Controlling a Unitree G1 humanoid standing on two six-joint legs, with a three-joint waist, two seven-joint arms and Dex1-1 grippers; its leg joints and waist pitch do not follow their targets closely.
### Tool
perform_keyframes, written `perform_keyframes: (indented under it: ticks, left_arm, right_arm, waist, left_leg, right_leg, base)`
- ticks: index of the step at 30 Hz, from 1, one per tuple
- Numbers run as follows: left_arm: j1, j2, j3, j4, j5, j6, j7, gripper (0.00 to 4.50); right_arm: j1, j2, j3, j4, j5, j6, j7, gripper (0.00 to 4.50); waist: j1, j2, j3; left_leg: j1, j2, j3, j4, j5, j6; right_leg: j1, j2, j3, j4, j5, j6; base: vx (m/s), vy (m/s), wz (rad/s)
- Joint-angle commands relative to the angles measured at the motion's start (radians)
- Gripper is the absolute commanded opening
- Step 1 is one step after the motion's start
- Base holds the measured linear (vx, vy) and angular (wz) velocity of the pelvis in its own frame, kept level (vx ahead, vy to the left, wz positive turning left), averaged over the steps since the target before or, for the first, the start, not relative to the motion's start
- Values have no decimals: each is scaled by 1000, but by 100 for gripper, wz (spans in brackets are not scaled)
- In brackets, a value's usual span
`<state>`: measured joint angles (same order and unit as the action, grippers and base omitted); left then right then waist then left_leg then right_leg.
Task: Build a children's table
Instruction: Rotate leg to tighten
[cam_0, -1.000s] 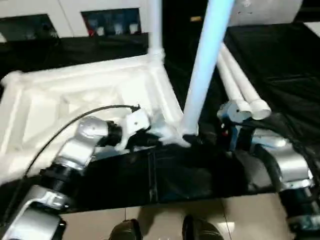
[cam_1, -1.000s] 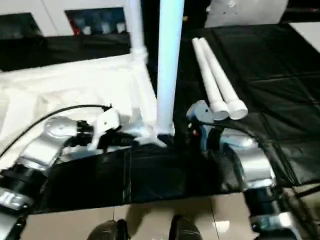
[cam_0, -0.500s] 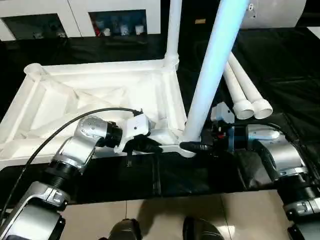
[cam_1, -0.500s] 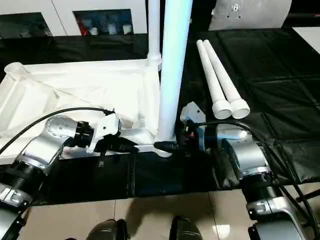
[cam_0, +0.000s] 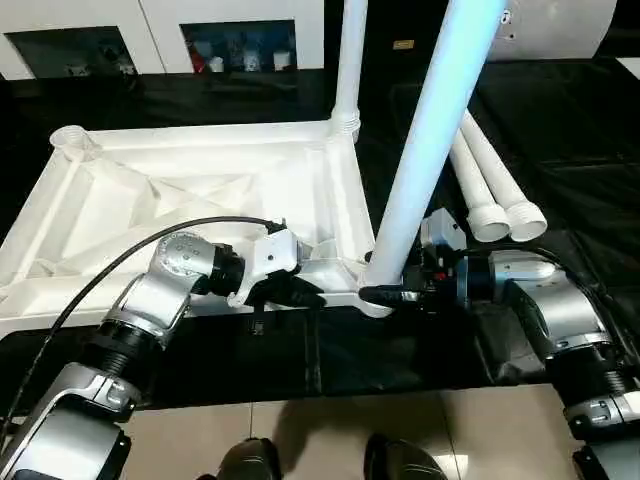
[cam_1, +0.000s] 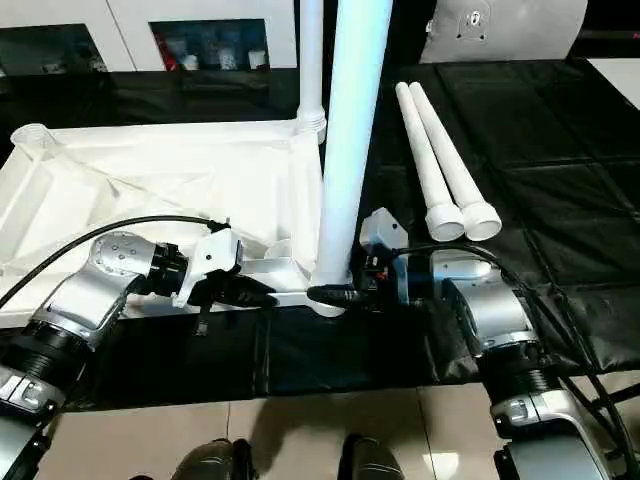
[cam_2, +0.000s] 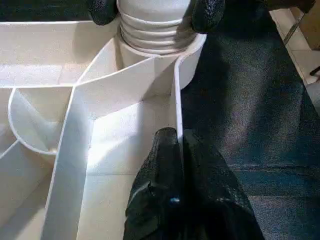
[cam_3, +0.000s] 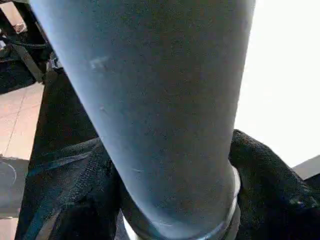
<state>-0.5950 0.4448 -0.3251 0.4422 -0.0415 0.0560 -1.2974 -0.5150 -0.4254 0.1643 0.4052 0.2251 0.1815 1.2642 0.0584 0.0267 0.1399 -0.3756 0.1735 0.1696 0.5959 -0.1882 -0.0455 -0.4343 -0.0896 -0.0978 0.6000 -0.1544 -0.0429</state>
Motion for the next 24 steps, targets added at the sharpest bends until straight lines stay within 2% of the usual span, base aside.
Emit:
perform_keyframes:
  ticks: [1,6,7,8,9,10,11,12,13,14,15,16,17,18,19,20,21,22,23,24]
  left_arm:
    - [9,-4,-30,6,14,10,-16,0]
    - [5,-30,-13,-8,15,83,51,0]
    - [-2,-64,9,-19,7,145,117,0]
    - [-3,-72,12,-22,6,157,132,0]
    - [-7,-94,20,-32,6,188,170,0]
    - [-14,-128,28,-36,9,218,222,0]
    - [-19,-153,34,-39,10,239,259,0]
    - [-19,-153,34,-39,10,239,259,0]
    - [-26,-188,42,-37,15,262,314,0]
    - [-40,-253,59,-28,33,309,426,0]
    - [-40,-253,59,-28,33,309,426,0]
    - [-48,-292,72,-25,40,338,491,0]
    - [-53,-319,83,-28,44,365,536,0]
    - [-56,-333,90,-29,47,376,563,0]
    - [-60,-356,100,-33,57,396,605,0]
    - [-64,-379,109,-39,69,414,653,0]
    - [-65,-381,110,-39,70,416,657,0]
    - [-67,-408,113,-57,87,443,698,0]
    - [-66,-410,112,-62,91,443,696,0]
    - [-66,-410,111,-63,91,442,695,0]
  right_arm:
    - [19,19,10,-30,27,43,13,273]
    - [74,53,8,-123,59,121,-52,272]
    - [110,97,15,-180,39,149,-152,272]
    - [117,108,16,-190,34,158,-177,272]
    - [134,138,19,-214,21,183,-240,272]
    - [148,187,11,-231,17,208,-315,272]
    - [158,221,5,-243,15,225,-367,272]
    - [158,221,5,-243,15,225,-367,272]
    - [166,270,-6,-254,14,255,-438,272]
    - [175,362,-32,-269,-2,307,-583,272]
    - [175,362,-32,-269,-2,307,-583,272]
    - [174,417,-57,-267,-9,333,-674,272]
    - [173,453,-73,-266,-14,345,-739,270]
    - [171,471,-84,-262,-17,348,-774,270]
    - [167,503,-101,-256,-28,356,-842,269]
    - [160,525,-103,-244,-51,349,-894,269]
    - [159,527,-102,-243,-53,349,-899,269]
    - [152,568,-119,-231,-52,337,-945,269]
    - [155,577,-124,-240,-54,335,-954,324]
    - [156,578,-125,-241,-56,334,-956,324]
  waist:
    - [1,-15,-89]
    - [3,-16,-86]
    - [3,-15,-82]
    - [2,-15,-80]
    - [-2,-17,-74]
    - [-6,-16,-67]
    - [-5,-15,-65]
    - [-10,-13,-59]
    - [-17,-14,-54]
    - [-26,-10,-49]
    - [-26,-10,-49]
    - [-41,-10,-49]
    - [-43,-3,-48]
    - [-51,-3,-50]
    - [-59,1,-50]
    - [-68,8,-49]
    - [-71,6,-49]
    - [-74,7,-49]
    - [-75,7,-49]
    - [-76,5,-49]
  left_leg:
    - [2,47,-9,-61,-95,124]
    - [4,50,-10,-64,-93,120]
    - [4,49,-10,-65,-104,109]
    - [6,49,-10,-67,-123,100]
    - [8,47,-12,-72,-157,77]
    - [13,46,-12,-76,-203,57]
    - [17,43,-15,-77,-226,49]
    - [26,43,-18,-80,-272,33]
    - [27,42,-22,-84,-304,20]
    - [30,43,-28,-91,-336,4]
    - [30,43,-28,-91,-336,4]
    - [39,40,-34,-91,-393,-3]
    - [40,40,-37,-94,-402,-6]
    - [43,43,-40,-97,-432,-8]
    - [43,43,-44,-101,-456,-7]
    - [49,46,-43,-105,-488,-8]
    - [51,45,-44,-106,-503,-7]
    - [50,46,-45,-108,-510,-4]
    - [51,44,-44,-109,-507,2]
    - [49,41,-44,-109,-498,6]
  right_leg:
    - [78,-61,58,-69,-248,-216]
    - [76,-62,59,-70,-249,-215]
    - [74,-63,59,-76,-281,-206]
    - [72,-63,59,-80,-314,-198]
    - [72,-63,57,-87,-388,-175]
    - [66,-63,57,-98,-470,-151]
    - [65,-66,53,-105,-521,-134]
    - [60,-67,49,-120,-611,-103]
    - [61,-69,46,-127,-658,-78]
    - [60,-66,40,-134,-684,-55]
    - [60,-66,40,-134,-684,-55]
    - [61,-68,27,-148,-716,-29]
    - [62,-70,24,-149,-716,-26]
    - [64,-69,18,-155,-703,-17]
    - [67,-68,14,-156,-683,-13]
    - [62,-65,13,-160,-655,-20]
    - [62,-64,10,-162,-651,-19]
    - [68,-67,9,-161,-632,-20]
    - [66,-71,12,-165,-628,-21]
    - [66,-72,14,-166,-628,-21]
  base:
    - [0,0,0]
    - [0,0,0]
    - [0,0,0]
    - [0,0,0]
    - [0,0,0]
    - [0,0,0]
    - [0,0,0]
    - [0,0,0]
    - [0,0,0]
    - [0,0,0]
    - [0,0,0]
    - [-32,51,-5]
    - [-32,51,-5]
    - [-27,63,-7]
    - [-20,64,-5]
    - [-20,64,-5]
    - [-20,64,-1]
    - [-15,63,0]
    - [-15,63,0]
    - [-4,50,2]
